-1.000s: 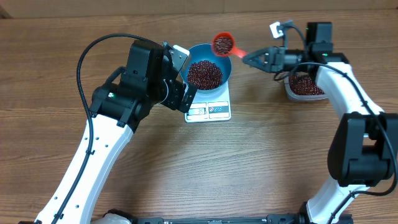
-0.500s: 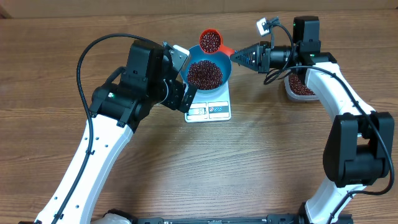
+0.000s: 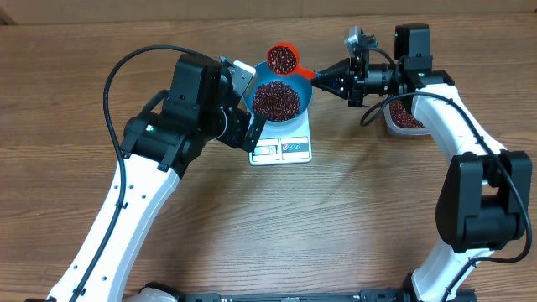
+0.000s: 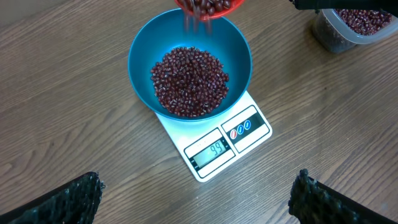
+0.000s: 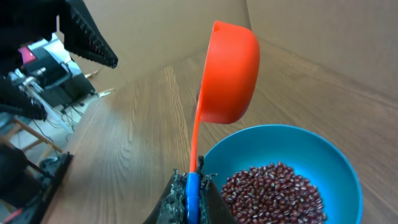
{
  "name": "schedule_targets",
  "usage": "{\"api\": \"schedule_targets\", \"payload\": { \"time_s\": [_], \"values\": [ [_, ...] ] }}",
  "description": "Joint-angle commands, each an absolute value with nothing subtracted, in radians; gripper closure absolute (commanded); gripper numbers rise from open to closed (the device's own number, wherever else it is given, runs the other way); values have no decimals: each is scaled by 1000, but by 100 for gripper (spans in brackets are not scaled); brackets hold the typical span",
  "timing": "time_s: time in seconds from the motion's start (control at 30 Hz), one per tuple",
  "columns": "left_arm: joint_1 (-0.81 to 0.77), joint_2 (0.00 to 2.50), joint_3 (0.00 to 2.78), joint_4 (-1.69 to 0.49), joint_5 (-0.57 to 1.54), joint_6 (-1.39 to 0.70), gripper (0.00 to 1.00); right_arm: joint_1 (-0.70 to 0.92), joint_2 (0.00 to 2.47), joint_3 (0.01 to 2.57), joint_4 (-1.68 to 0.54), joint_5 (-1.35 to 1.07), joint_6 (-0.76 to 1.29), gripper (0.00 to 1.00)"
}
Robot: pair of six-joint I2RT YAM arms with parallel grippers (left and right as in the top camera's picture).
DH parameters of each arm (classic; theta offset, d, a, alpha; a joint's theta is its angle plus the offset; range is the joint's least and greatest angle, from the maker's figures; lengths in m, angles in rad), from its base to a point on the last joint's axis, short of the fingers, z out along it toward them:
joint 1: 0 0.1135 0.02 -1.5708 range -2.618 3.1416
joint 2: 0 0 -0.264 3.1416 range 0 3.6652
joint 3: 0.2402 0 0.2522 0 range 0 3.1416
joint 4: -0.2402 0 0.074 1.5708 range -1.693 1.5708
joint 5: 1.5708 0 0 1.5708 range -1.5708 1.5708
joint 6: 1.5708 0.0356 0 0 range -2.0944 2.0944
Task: Scoop item into bowl and weigh 150g on scale
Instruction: 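Tilt the scoop with the right gripper, trickling beans into the bowl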
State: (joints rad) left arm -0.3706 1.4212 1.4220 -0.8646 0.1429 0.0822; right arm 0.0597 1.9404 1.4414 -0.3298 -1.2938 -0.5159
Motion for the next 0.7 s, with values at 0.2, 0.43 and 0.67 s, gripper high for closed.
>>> {"api": "schedule_targets", "payload": {
  "time_s": [0.2, 0.43, 0.67],
  "values": [
    [-365, 1419, 1432, -863, 154, 101, 0, 64, 1917, 1461, -325, -1261, -585, 96],
    [-365, 1419, 1432, -863, 154, 101, 0, 64, 1917, 1461, -328, -1221, -585, 96],
    [-365, 1419, 1432, -863, 154, 101, 0, 64, 1917, 1461, -326, -1200, -585, 96]
  ]
}}
